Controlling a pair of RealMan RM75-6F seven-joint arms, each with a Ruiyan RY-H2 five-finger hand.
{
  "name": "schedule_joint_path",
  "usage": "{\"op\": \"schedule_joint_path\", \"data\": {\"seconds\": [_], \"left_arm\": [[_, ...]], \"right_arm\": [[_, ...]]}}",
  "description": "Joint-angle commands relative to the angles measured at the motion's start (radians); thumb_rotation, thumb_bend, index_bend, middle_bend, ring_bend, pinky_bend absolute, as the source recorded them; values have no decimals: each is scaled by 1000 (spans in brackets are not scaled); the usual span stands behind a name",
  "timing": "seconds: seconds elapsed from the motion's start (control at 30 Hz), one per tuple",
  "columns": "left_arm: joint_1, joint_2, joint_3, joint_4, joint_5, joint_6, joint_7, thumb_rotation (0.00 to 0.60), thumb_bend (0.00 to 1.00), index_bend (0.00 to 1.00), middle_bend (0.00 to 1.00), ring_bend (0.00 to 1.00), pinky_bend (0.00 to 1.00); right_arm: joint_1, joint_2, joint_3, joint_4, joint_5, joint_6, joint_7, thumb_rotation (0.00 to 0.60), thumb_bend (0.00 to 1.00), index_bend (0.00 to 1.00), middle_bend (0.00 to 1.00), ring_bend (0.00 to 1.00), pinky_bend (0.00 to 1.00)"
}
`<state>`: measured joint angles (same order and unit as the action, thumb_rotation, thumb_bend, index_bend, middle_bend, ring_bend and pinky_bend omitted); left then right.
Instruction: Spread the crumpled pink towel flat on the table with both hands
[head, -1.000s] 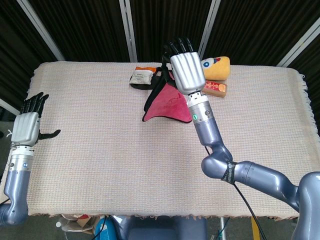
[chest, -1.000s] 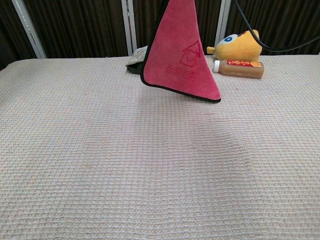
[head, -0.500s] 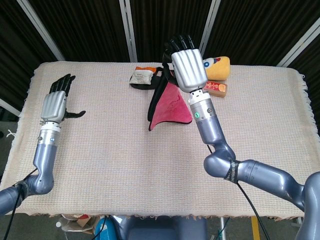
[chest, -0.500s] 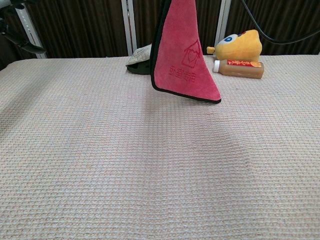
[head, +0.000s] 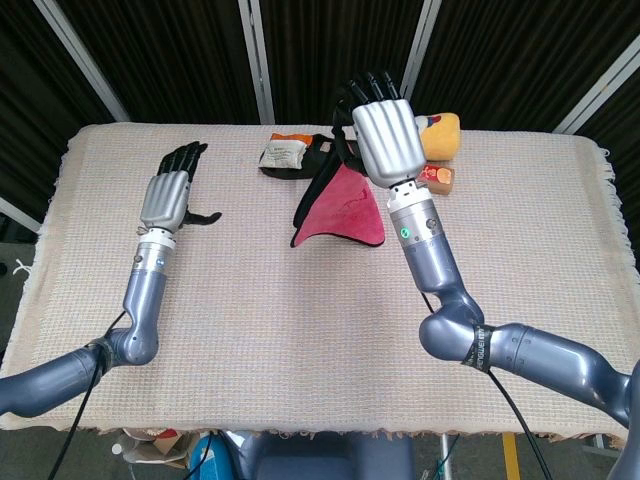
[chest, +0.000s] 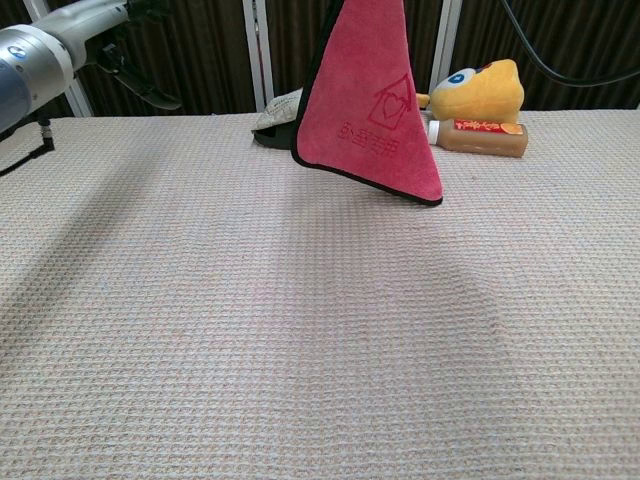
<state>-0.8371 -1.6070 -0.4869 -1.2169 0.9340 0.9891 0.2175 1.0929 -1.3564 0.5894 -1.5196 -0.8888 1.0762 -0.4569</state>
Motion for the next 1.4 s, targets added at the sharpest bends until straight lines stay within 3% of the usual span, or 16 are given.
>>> {"op": "schedule_joint_path", "data": {"seconds": [0.03, 0.37, 0.9, 1.4], "left_arm": [[-39, -45, 1, 38, -5, -8, 5, 600, 0, 0, 35, 0, 14], [-108, -127, 0, 85, -42, -44, 12, 600, 0, 0, 37, 0, 14], [-171, -181, -40, 14, -114, -62, -7, 600, 0, 0, 39, 0, 14], [-230, -242, -40, 19, -160, -35, 44, 600, 0, 0, 39, 0, 14]], "right_arm": [[-5, 13, -4, -15, 8, 3, 3, 600, 600, 672, 294, 162, 137], [-21, 50, -21, -62, 6, 4, 21, 600, 600, 672, 294, 164, 137], [-13, 62, -33, -83, 35, 8, 33, 600, 600, 672, 294, 164, 140], [-12, 79, -39, -111, 50, 25, 32, 600, 600, 672, 294, 165, 144]]}}
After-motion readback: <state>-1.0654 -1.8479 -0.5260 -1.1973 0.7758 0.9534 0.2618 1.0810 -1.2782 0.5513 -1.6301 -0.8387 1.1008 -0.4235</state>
